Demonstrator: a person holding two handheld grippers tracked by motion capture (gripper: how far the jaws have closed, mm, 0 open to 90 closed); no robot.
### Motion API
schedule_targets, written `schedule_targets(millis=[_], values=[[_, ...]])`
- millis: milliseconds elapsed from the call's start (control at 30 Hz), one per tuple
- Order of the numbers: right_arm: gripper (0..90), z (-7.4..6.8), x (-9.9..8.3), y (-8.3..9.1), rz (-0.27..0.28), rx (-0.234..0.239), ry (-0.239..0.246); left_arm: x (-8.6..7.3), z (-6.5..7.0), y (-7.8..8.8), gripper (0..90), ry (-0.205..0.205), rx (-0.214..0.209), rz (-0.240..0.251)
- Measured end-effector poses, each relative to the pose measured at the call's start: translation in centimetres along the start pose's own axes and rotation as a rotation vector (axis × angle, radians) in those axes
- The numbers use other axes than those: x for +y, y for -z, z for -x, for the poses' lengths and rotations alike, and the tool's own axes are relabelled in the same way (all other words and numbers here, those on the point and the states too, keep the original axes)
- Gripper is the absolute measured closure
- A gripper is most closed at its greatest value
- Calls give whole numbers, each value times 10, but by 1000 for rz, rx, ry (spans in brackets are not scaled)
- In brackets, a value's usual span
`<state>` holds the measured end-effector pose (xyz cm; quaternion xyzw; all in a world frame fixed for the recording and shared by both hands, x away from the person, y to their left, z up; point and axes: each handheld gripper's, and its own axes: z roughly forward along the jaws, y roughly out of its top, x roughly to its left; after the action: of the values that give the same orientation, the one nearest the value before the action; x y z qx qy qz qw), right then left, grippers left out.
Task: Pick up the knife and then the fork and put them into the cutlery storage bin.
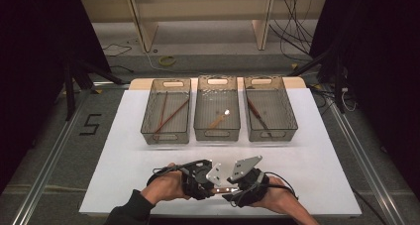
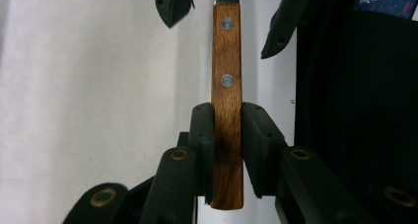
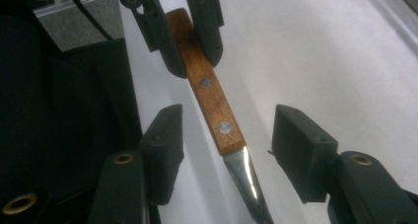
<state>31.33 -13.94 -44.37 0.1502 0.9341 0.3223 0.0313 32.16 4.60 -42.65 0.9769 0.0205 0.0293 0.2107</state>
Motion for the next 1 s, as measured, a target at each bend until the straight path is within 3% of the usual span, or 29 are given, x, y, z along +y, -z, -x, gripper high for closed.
schedule_targets(millis=[300,700,900,1000], values=[[587,-4,0,-2,-22,12,25,3,1,-1,755,-1,-10,7],[709,-6,-2,-4,-40,30,53,3,2,0,753,-52,-30,13],[755,-8,-3,-5,-43,49,102,2,4,0,749,-90,-42,18],[775,-10,-3,-5,-65,60,121,2,4,-3,732,-87,-40,17]])
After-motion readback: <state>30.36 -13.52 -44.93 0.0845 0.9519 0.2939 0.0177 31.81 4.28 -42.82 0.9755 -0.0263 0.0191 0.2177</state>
